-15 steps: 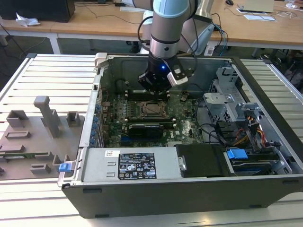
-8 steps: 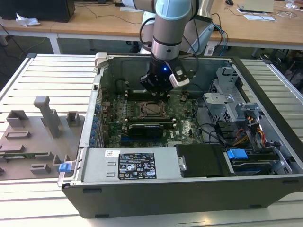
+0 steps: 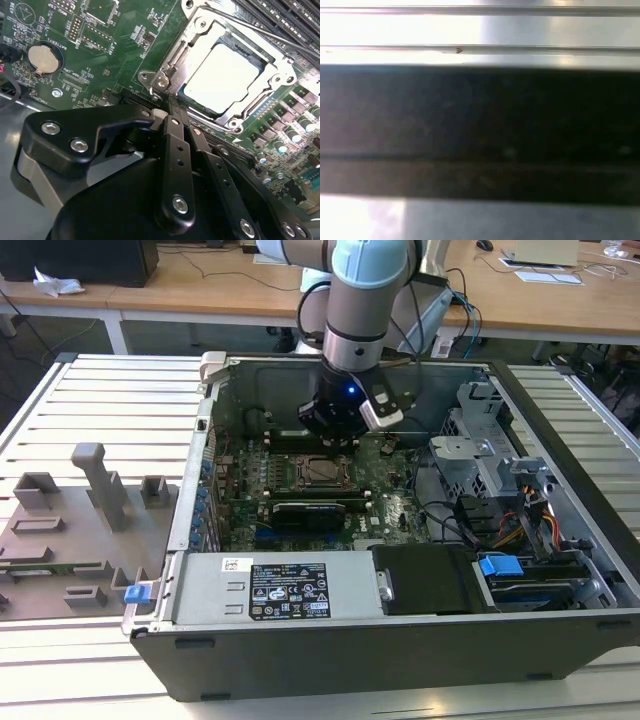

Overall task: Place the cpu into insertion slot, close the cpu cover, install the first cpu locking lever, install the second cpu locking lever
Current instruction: 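Install the first cpu locking lever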

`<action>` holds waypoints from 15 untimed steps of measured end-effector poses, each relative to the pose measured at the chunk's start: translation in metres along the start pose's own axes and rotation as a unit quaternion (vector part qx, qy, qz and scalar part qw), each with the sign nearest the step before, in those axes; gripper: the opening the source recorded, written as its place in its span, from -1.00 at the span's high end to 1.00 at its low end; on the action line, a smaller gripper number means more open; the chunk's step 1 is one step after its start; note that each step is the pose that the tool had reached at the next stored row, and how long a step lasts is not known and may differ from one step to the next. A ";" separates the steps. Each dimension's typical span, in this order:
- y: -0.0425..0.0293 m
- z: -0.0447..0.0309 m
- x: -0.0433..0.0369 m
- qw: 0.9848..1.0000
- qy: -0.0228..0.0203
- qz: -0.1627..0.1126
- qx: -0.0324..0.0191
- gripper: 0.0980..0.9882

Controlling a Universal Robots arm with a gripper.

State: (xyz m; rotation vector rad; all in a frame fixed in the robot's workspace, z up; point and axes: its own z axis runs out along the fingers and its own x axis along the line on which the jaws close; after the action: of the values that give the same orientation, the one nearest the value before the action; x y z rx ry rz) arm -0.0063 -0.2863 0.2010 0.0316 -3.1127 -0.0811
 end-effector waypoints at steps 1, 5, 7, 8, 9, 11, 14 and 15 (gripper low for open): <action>0.0002 0.0001 -0.0005 1.000 0.000 0.000 0.000 0.98; 0.0006 -0.0006 -0.0007 1.000 0.000 0.000 -0.002 0.98; 0.0009 -0.0052 -0.0006 1.000 0.000 0.000 -0.002 0.98; 0.0008 -0.0086 -0.0004 1.000 0.000 0.000 -0.001 0.98; 0.0000 -0.0096 -0.0004 1.000 0.000 0.000 -0.002 0.98; -0.0041 -0.0099 -0.0002 1.000 0.000 0.000 -0.001 0.98; -0.0109 -0.0103 -0.0001 1.000 0.000 0.000 -0.001 0.98; -0.0133 -0.0104 -0.0001 1.000 0.000 0.000 -0.001 0.98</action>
State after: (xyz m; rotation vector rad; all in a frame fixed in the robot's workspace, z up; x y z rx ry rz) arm -0.0057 -0.3001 0.2107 0.0325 -3.1129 -0.0857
